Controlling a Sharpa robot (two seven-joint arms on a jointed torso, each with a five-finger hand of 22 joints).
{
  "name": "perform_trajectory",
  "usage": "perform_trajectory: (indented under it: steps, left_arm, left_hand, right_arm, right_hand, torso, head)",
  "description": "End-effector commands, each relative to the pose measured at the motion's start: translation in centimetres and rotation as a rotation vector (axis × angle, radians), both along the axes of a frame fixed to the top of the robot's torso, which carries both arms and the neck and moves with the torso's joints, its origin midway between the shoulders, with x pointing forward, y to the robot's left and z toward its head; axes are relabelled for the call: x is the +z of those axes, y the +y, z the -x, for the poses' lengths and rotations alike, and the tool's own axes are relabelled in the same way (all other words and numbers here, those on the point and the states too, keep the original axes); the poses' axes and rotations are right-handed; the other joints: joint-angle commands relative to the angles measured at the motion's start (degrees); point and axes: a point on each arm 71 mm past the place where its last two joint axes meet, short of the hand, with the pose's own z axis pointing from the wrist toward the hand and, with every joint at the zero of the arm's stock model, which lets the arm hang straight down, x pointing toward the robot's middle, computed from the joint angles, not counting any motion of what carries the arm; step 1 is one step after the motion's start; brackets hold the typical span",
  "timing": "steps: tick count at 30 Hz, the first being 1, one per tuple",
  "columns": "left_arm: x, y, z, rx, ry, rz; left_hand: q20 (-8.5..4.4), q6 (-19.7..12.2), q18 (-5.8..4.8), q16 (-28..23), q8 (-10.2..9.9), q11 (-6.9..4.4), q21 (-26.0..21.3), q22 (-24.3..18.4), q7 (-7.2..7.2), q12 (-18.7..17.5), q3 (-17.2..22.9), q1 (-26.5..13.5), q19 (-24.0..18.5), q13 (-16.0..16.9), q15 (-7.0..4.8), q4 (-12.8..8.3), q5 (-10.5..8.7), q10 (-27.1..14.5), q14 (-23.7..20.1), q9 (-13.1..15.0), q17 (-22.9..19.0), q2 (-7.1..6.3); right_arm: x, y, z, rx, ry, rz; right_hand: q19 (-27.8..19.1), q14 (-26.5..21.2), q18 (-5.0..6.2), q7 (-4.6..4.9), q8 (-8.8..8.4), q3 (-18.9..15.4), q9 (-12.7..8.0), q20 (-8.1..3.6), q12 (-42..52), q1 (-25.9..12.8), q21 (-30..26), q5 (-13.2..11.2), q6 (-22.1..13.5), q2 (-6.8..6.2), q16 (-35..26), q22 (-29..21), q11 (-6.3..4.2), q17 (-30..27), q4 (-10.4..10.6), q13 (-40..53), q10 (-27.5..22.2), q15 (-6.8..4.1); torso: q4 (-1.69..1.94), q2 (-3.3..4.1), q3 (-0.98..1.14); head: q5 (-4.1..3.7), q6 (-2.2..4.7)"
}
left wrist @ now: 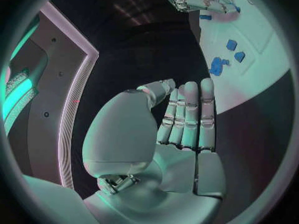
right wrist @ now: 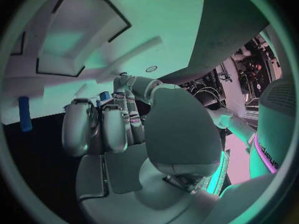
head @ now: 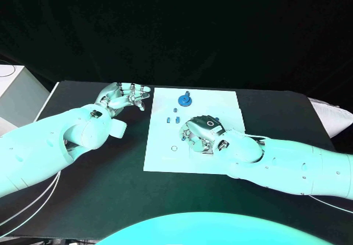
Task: Assemble the parts on the task board
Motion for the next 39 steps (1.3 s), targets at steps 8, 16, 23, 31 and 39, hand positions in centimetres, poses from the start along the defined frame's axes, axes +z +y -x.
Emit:
perform_trajectory:
  steps: [8, 16, 23, 31, 39]
  left_arm:
    - [0.0, -0.1, 0.1, -0.017, 0.005, 0.009]
    - [0.0, -0.1, 0.1, -0.017, 0.006, 0.008]
    - [0.0, -0.1, 0.0, -0.016, 0.007, 0.008]
    - [-0.1, -0.1, 0.0, -0.016, 0.009, 0.007]
    - [-0.1, -0.1, 0.0, -0.016, 0.01, 0.007]
  left_hand:
    - [-0.08, -0.2, 0.82, -0.3, 0.4, 0.11, -0.3, -0.1, 0.16, -0.3, -0.3, 0.1, 0.4, -0.1, 0.01, 0.0, 0.14, -0.4, 0.1, -0.1, -0.1, 0.5]
    - [-0.08, -0.2, 0.82, -0.3, 0.4, 0.11, -0.3, -0.1, 0.16, -0.3, -0.3, 0.1, 0.4, -0.1, 0.01, 0.0, 0.14, -0.4, 0.1, -0.1, -0.1, 0.5]
    - [-0.08, -0.2, 0.82, -0.3, 0.4, 0.11, -0.3, -0.1, 0.16, -0.3, -0.3, 0.1, 0.4, -0.1, 0.01, 0.0, 0.14, -0.4, 0.1, -0.1, -0.1, 0.5]
    - [-0.07, -0.2, 0.82, -0.3, 0.4, 0.11, -0.4, -0.1, 0.16, -0.3, -0.4, 0.1, 0.4, -0.2, 0.01, 0.1, 0.12, -0.5, 0.1, -0.1, -0.1, 0.55]
    - [-0.07, -0.2, 0.82, -0.3, 0.4, 0.11, -0.4, -0.1, 0.16, -0.3, -0.4, 0.1, 0.4, -0.2, 0.01, 0.1, 0.12, -0.5, 0.1, -0.1, -0.1, 0.55]
  right_arm:
    - [-0.6, 0.3, 0.2, 0.027, 0.038, 0.038]
    - [-0.6, 0.0, 0.1, 0.013, 0.029, 0.028]
    - [-0.4, -0.2, 0.0, -0.003, 0.011, 0.007]
    - [-0.1, -0.4, 0.0, -0.014, -0.004, -0.016]
    - [0.3, -1.0, 0.3, -0.025, -0.011, -0.044]
  right_hand:
    - [1.0, 2.4, -0.71, 1.0, -1.08, -0.8, -0.3, 0.14, -0.1, -1.4, -0.2, 0.3, -2.1, -0.64, 0.2, 4.0, 0.9, -0.9, 0.2, -0.5, -2.5, 0.48]
    - [0.3, 2.0, -0.28, 1.43, -2.76, -1.5, -1.1, 0.78, -0.2, -2.5, -2.4, 1.1, -4.5, -2.4, -0.1, 2.9, 1.72, -2.1, 0.7, -1.6, -6.1, 1.17]
    - [-1.4, 1.0, 0.89, 1.69, -5.27, -2.4, -2.5, 1.47, 0.1, -2.7, -8.7, 0.1, -8.7, -4.57, -1.7, -0.7, 2.46, -5.4, 1.0, -2.8, -11.3, 1.76]
    - [-1.6, 0.8, 1.11, 1.42, -5.77, -3.7, -3.2, 1.56, 0.4, -2.1, -10.2, 0.0, -10.4, -4.83, -2.1, -1.6, 2.55, -6.4, 0.9, -2.8, -12.9, 1.82]
    - [-1.6, 0.8, 1.15, 1.32, -5.73, -3.8, -3.2, 1.57, 0.5, -2.1, -10.4, 0.0, -10.5, -4.76, -2.2, -1.7, 2.55, -6.7, 0.9, -2.8, -12.9, 1.82]
  torso:
    - [-0.06, -0.1, 0.09]
    - [-0.14, -0.05, 0.11]
    - [-0.03, -0.07, 0.15]
    - [-0.06, -0.02, 0.11]
    - [-0.06, -0.08, 0.03]
  head:
    - [0.31, -0.21]
    - [0.21, 0.1]
    - [0.04, 0.26]
    - [0.03, 0.49]
    - [-0.23, 0.69]
